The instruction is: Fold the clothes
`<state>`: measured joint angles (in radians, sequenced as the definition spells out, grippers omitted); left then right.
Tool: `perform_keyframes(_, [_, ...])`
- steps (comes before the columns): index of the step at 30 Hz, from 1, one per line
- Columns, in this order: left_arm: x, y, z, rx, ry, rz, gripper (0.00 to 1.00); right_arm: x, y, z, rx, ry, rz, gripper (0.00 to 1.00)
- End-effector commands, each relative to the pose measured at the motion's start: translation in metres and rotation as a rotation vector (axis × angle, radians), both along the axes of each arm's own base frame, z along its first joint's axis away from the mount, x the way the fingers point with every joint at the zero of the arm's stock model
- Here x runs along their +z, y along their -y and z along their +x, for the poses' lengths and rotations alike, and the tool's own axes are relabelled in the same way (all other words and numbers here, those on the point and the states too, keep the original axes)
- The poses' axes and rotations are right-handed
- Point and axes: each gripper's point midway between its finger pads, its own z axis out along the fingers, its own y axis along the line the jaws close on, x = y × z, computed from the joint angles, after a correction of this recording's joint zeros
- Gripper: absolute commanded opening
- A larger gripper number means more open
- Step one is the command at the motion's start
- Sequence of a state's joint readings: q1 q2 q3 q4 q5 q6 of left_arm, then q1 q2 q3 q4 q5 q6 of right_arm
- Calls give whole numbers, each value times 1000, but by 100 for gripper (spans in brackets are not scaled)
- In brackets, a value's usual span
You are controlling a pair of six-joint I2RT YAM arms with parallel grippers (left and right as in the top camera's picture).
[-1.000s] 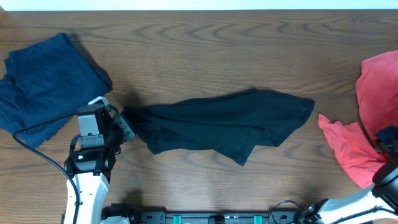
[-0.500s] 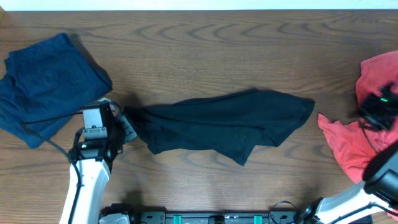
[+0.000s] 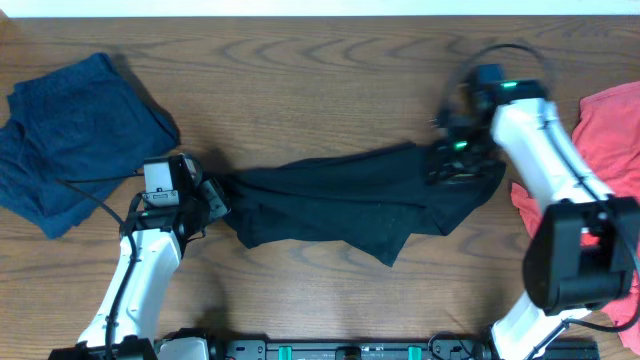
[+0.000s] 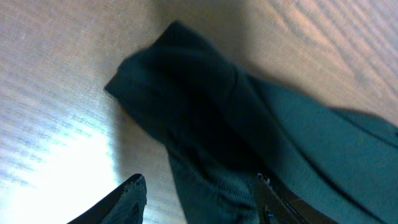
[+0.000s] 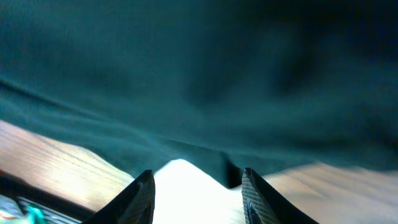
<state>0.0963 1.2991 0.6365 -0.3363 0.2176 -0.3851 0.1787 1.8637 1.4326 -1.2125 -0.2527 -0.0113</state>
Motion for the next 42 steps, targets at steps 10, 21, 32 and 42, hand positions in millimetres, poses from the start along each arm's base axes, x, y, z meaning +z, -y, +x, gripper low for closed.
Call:
perform_keyframes(10, [-19,0,11,-6,-25,-9,57,-25,-90,-72,360,-8,-141,43])
perform_keyframes(21, [-24,-1,22,-7,0,-7,57,-70,-102,-105,444,85,-300,47])
perform_keyframes(32, [-23,-1,23,-7,7,-6,57,-98,-71,-100,320,176,-441,40])
perform_keyframes(42, [-17,21,25,-71,30,-124,52,-56,-38,-62,-30,262,-530,1])
